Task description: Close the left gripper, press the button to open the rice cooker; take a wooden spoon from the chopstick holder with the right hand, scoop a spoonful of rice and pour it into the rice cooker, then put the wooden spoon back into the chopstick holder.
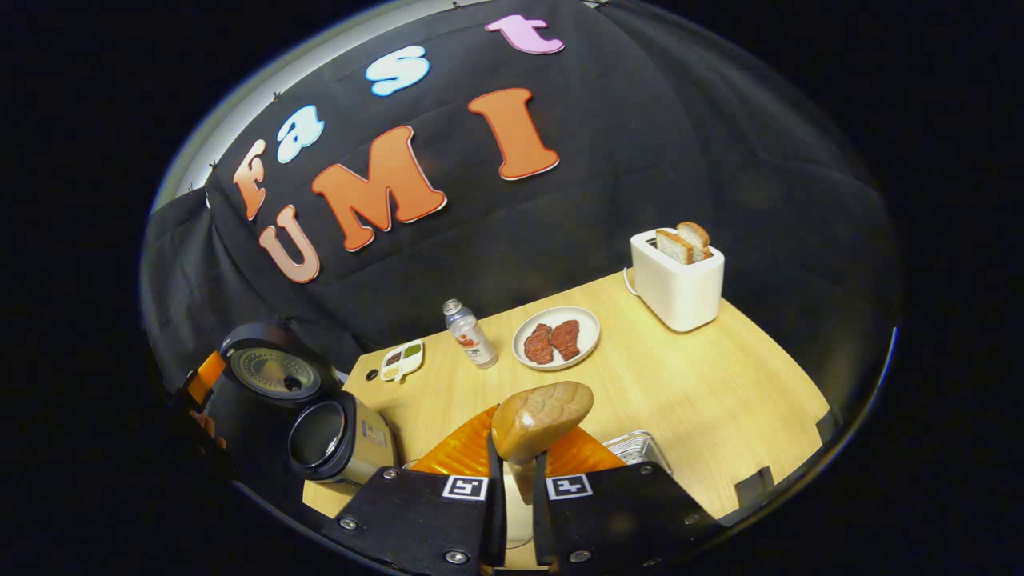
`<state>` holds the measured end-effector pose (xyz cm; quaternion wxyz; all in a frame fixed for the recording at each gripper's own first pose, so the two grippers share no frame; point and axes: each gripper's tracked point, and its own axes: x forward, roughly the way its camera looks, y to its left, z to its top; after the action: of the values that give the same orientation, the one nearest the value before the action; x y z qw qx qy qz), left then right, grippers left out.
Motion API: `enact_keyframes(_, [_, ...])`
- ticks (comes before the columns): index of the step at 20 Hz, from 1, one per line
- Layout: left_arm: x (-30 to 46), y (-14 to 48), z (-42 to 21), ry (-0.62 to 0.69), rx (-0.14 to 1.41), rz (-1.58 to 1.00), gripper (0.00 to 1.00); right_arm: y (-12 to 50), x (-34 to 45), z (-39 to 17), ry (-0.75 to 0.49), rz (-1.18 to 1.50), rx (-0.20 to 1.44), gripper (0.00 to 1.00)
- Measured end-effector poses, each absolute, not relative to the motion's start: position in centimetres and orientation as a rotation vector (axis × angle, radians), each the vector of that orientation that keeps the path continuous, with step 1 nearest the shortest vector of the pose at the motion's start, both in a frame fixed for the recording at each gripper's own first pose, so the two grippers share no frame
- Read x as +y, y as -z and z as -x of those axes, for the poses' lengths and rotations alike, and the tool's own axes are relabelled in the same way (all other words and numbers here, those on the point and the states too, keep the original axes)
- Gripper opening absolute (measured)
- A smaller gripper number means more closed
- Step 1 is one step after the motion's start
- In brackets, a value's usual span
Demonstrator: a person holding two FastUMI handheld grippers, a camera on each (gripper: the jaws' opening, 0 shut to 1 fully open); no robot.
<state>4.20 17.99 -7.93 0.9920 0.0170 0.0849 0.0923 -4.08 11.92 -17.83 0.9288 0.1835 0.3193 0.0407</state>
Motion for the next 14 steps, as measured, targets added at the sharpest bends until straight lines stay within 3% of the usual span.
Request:
enact_keyframes(2, [18.5, 8.4, -4.3, -0.173, 0.173, -0.046, 0.99, 18.5, 14.4, 4.5, -0.111, -0.352, 0.669, 0.13])
enact_keyframes(11, [21.5, 10.7, -4.1, -0.158, 0.206, -0.108, 0.95, 24.3, 19.7, 5.3, -0.151, -0.042, 0.712, 0.13])
enact_keyframes(12, [21.7, 10.7, -4.2, -0.162, 0.21, -0.107, 1.0, 24.6, 19.7, 5.2, -0.152, 0.009, 0.698, 0.13])
enact_keyframes(14, [22.1, 11.2, -4.1, -0.175, 0.221, -0.098, 1.0, 25.1, 20.0, 5.2, -0.17, 0.123, 0.666, 0.13])
